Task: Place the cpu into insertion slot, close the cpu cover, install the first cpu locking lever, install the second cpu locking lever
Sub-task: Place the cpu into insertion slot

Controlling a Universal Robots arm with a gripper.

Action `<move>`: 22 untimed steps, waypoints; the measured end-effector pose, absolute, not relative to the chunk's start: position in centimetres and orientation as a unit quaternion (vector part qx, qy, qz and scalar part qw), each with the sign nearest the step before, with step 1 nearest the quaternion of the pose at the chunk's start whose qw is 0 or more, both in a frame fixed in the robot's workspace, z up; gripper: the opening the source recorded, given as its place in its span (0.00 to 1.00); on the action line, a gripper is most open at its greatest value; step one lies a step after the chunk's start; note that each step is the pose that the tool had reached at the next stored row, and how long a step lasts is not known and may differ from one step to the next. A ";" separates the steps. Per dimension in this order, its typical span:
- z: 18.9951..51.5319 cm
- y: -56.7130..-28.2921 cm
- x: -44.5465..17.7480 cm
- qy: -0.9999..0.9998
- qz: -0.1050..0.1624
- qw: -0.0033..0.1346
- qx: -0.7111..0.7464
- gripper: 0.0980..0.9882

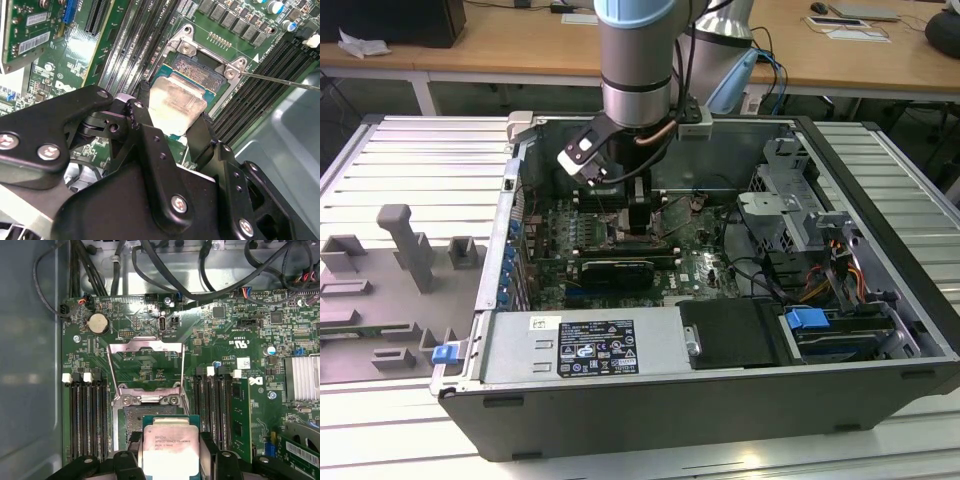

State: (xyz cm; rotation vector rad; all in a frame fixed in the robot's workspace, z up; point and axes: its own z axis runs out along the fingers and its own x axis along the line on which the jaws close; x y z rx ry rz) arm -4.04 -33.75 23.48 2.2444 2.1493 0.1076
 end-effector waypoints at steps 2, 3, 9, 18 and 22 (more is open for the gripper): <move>23.4 -33.7 -4.0 0.691 0.035 0.016 0.722 0.49; 23.4 -33.7 -4.0 0.691 0.035 0.016 0.722 0.49; 23.3 -33.7 -4.0 0.691 0.035 0.016 0.722 0.49; 23.1 -33.7 -4.0 0.691 0.035 0.016 0.722 0.49; 23.1 -33.7 -4.0 0.691 0.035 0.016 0.722 0.49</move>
